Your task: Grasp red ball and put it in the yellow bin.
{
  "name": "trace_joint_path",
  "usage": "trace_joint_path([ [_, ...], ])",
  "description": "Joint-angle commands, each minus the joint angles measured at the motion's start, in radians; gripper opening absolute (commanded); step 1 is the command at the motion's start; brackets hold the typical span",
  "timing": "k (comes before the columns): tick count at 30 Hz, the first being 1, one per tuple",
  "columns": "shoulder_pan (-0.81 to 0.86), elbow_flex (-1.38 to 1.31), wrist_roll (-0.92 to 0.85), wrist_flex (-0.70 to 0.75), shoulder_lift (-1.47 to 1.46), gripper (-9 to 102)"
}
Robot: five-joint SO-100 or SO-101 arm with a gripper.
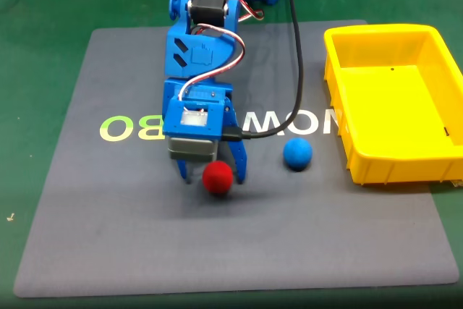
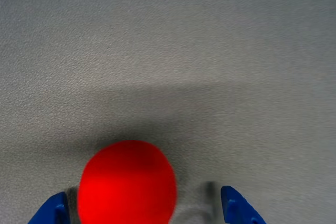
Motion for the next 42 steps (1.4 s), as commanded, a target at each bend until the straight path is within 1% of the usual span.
trace_joint_path([
  [1,-0.025,-0.074,0.018,-0.018,0.014,32],
  [18,-0.037,-0.169,0.040,-0.023,-0.080,30],
  [19,-0.035,-0.175,0.038,-0.023,-0.086,28],
  [21,-0.034,-0.175,0.035,-0.020,-0.087,22],
  [22,-0.034,-0.176,0.035,-0.018,-0.089,16],
  [24,-0.034,-0.176,0.034,-0.014,-0.089,1],
  [25,-0.034,-0.176,0.037,-0.011,-0.089,0],
  [34,-0.028,-0.176,0.032,-0.011,-0.055,0],
  [42,-0.058,-0.212,0.020,-0.031,0.156,0],
])
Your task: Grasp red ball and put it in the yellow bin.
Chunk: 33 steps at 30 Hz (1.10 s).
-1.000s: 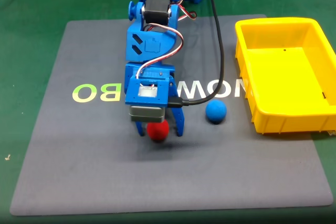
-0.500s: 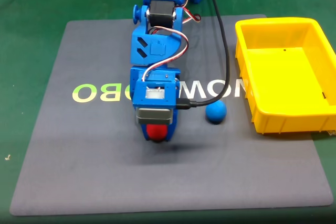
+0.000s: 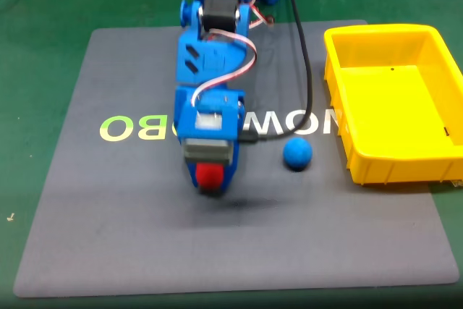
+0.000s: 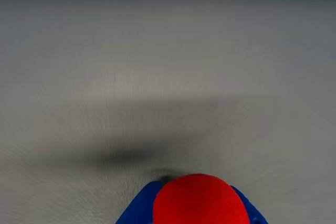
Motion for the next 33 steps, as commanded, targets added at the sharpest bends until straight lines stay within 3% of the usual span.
trace_joint_path([
  [1,-0.032,-0.083,-0.012,-0.029,0.206,0],
  [10,-0.190,-0.020,0.025,0.029,0.456,0],
  [23,-0.540,0.449,0.112,0.032,0.810,0],
  [33,-0.650,0.676,0.152,0.031,0.922,0],
])
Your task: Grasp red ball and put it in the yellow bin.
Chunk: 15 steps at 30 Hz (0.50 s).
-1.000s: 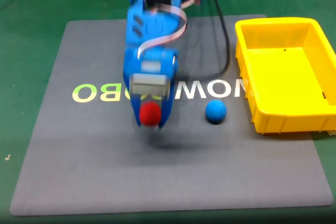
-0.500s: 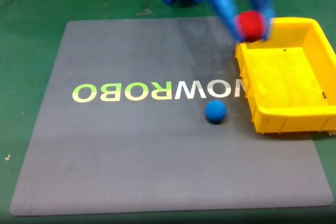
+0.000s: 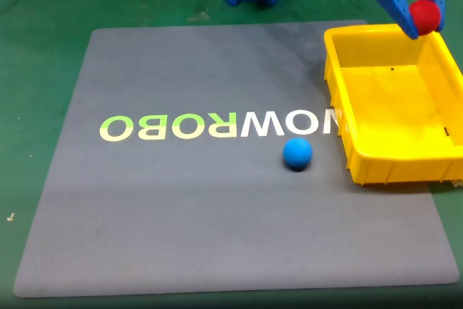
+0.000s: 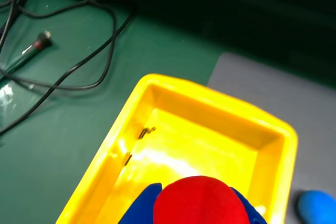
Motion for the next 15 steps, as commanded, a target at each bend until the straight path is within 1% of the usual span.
trace_joint_path([
  [1,-0.035,0.012,0.015,-0.006,0.092,0],
  [10,-0.031,0.021,0.018,-0.005,0.091,1],
  [11,-0.028,0.021,0.017,-0.005,0.092,5],
  [13,-0.020,0.021,0.006,0.009,0.095,20],
  [15,-0.012,0.021,0.003,0.018,0.095,30],
])
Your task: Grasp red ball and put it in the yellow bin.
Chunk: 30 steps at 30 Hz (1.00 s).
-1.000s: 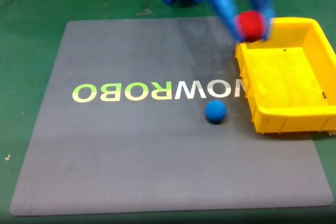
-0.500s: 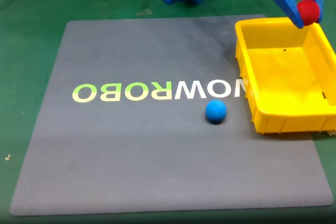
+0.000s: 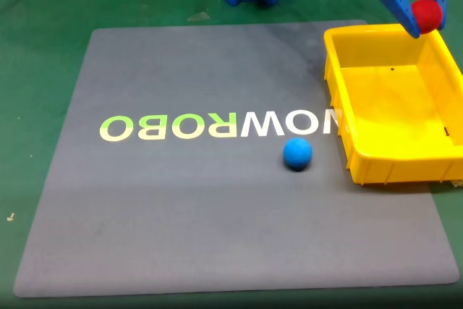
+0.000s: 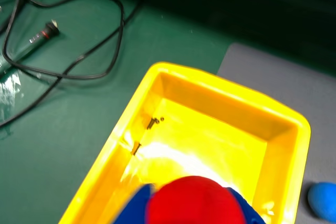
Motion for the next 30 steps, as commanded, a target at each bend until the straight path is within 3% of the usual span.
trace_joint_path([
  [1,0.014,-0.011,-0.009,0.003,0.077,32],
  [19,0.101,0.054,-0.009,0.037,0.241,34],
  [27,0.275,0.615,-0.089,0.005,0.747,25],
  [30,0.359,0.857,-0.133,-0.002,0.953,11],
])
